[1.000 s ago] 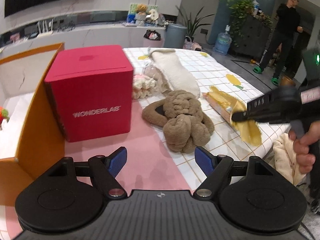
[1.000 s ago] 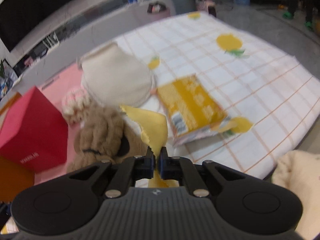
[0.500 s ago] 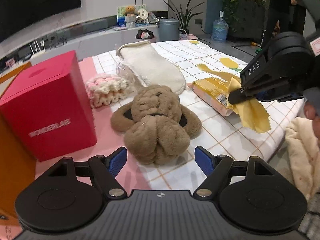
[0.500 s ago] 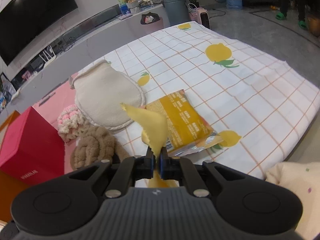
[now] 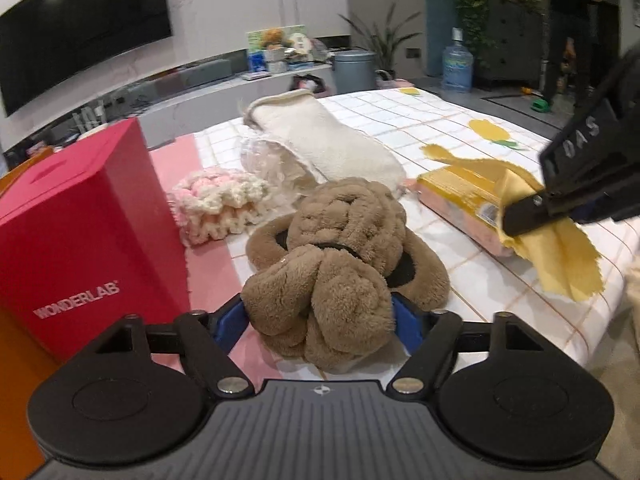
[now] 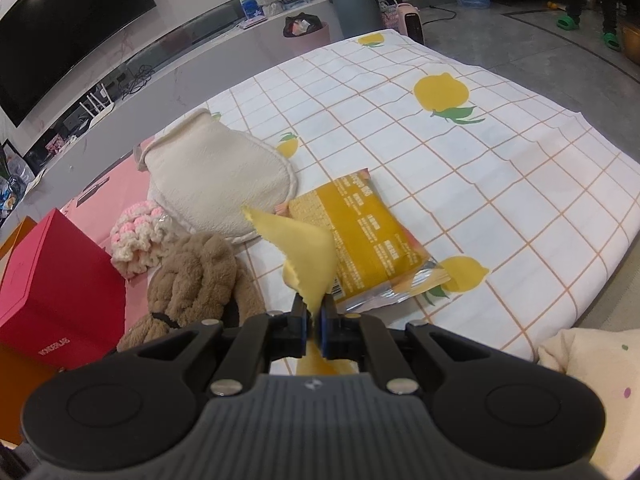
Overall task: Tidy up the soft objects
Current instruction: 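Grasp the brown plush bear with the left tool while the right tool holds the yellow cloth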
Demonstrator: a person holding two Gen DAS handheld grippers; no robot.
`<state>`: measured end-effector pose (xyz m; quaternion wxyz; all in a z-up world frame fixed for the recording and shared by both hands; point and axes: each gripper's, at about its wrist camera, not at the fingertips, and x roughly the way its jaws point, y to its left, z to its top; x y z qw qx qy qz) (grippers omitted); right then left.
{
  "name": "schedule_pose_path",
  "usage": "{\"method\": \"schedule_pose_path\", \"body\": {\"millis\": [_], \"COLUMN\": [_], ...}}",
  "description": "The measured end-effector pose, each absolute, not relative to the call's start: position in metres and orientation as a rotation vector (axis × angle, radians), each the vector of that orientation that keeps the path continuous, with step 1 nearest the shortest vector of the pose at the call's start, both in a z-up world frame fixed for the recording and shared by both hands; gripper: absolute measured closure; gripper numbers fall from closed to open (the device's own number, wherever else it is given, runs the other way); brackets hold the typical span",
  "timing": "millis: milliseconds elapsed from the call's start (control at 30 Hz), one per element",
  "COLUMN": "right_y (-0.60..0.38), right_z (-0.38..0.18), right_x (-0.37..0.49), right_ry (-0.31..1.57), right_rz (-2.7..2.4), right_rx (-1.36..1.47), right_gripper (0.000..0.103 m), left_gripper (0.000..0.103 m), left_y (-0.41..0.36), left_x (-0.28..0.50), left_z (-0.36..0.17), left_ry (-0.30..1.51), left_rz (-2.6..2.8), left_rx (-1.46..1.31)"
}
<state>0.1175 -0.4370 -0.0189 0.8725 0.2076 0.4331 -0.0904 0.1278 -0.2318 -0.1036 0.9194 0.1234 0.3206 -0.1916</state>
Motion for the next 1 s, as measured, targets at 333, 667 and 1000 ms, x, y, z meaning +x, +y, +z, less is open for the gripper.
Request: {"method": "schedule_pose_path", "body": {"millis": [333, 667, 1000], "right_y": [-0.435, -0.428, -0.429], "right_z": [-0.019, -0.020, -0.022], "right_x": [0.118, 0.120, 0.120], "right_ry": [0.914, 0.925, 0.934], "right_rz": [-0.180, -0.168, -0.161], "right_rx": [0.420, 0.394, 0.399], "right_gripper": [0.099, 0.099, 0.099], "left_gripper": [0.048, 0.007, 0.005], "left_y": [-0.205, -0.195, -0.207], "left_x": [0.094, 0.043, 0.101], "left_z": [-0.099, -0.080, -0.088], "left_ry": [0.697, 0.543, 0.735], "left_rz": [-0.493, -0.643, -0.660], "left_rx": [0.353, 0.658, 0.509]}}
